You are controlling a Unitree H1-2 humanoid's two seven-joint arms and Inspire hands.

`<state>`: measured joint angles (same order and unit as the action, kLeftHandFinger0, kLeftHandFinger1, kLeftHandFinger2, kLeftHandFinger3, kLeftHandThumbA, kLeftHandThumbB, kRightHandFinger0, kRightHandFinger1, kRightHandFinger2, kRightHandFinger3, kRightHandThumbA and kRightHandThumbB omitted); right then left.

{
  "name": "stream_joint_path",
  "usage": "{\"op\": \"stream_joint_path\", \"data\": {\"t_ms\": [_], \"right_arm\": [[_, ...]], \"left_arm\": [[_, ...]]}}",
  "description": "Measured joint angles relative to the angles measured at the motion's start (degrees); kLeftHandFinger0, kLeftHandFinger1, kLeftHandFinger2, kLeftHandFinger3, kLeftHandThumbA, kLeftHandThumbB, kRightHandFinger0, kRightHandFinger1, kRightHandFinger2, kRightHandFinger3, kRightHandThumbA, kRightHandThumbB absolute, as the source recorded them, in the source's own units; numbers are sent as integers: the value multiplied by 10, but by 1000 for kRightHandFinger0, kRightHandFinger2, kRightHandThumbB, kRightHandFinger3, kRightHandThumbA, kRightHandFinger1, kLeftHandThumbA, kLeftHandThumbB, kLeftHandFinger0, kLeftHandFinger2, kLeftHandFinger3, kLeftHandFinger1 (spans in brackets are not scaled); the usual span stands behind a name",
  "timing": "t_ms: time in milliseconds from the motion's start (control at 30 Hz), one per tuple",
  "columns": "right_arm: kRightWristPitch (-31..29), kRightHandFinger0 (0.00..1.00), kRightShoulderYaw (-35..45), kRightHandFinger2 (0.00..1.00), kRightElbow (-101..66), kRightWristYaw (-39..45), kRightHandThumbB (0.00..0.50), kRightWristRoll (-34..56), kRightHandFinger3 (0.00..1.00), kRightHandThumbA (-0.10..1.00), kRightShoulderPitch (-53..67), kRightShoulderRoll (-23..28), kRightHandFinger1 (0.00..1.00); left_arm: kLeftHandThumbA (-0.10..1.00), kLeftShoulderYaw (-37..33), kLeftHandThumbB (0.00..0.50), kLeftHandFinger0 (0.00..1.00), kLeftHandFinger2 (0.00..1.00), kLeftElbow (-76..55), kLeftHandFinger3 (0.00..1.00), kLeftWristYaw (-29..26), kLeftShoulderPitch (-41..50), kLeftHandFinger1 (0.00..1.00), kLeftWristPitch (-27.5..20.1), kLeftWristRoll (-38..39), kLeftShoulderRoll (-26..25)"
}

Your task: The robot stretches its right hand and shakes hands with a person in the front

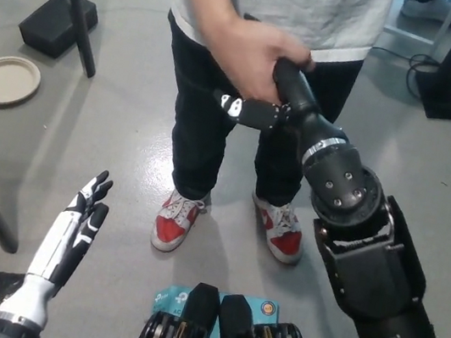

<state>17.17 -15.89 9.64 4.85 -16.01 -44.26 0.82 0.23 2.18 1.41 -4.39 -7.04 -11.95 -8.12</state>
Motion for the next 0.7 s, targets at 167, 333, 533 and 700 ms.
{"op": "stream_joint_path", "data": {"t_ms": [167, 333, 533, 700], "right_arm": [[-5, 1000, -10, 1000, -91, 11, 500, 0, 1000, 890, 22, 3, 1000], [0, 1000, -8, 1000, -215, 28, 500, 3, 1000, 907, 72, 23, 1000], [6, 1000, 27, 1000, -339, 35, 493, 12, 1000, 973, 140, 49, 1000], [5, 1000, 69, 1000, -366, 35, 497, 21, 1000, 1000, 238, 69, 1000]], "left_arm": [[1000, -3, 29, 1000, 1000, -1, 1000, 2, 4, 1000, 1, -2, 0], [1000, -7, 27, 1000, 1000, -2, 1000, 2, 9, 1000, 3, -6, -3], [1000, -12, 54, 1000, 1000, -8, 1000, 4, 13, 1000, 6, -8, -4], [1000, -21, 50, 1000, 1000, -18, 1000, 4, 32, 1000, 11, -12, -4]]}}
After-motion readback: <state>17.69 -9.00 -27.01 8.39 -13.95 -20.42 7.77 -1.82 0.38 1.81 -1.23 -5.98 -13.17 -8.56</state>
